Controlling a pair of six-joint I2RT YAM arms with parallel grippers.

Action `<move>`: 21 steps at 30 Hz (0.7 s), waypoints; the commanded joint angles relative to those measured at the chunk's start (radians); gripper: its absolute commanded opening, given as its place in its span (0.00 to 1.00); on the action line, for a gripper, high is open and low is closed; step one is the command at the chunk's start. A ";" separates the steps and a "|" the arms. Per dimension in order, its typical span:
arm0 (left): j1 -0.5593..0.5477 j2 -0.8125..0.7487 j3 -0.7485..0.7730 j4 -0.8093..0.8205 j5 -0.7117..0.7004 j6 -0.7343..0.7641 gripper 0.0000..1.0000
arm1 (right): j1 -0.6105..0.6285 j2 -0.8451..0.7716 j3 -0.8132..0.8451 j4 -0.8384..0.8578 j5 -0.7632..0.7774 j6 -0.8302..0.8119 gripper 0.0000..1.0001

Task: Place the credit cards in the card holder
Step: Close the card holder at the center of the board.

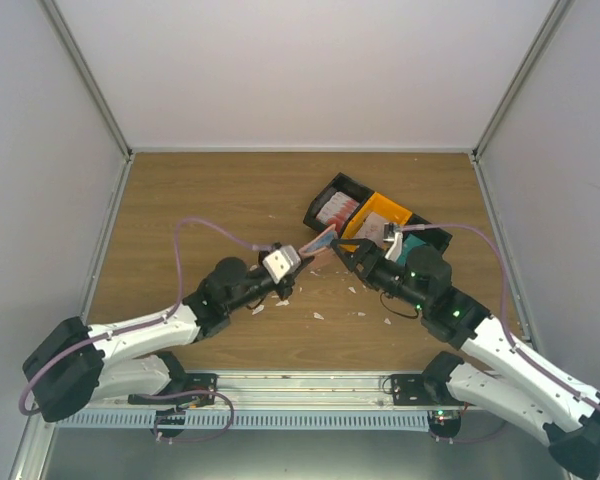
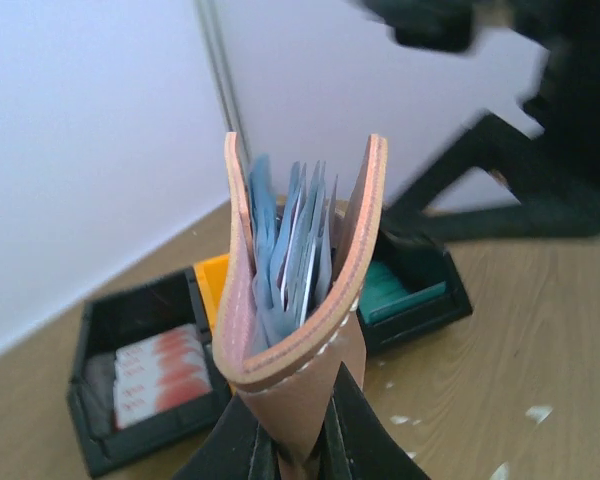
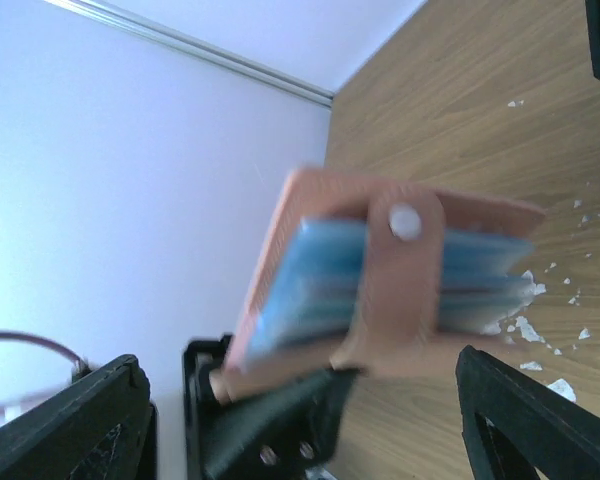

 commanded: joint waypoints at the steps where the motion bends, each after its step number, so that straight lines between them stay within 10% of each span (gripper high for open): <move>1: -0.060 -0.011 -0.115 0.314 -0.077 0.430 0.02 | 0.000 0.014 0.003 0.040 0.031 0.084 0.84; 21: -0.289 0.755 -0.198 1.280 -0.450 1.053 0.00 | -0.039 0.016 -0.256 -0.149 0.000 0.048 0.73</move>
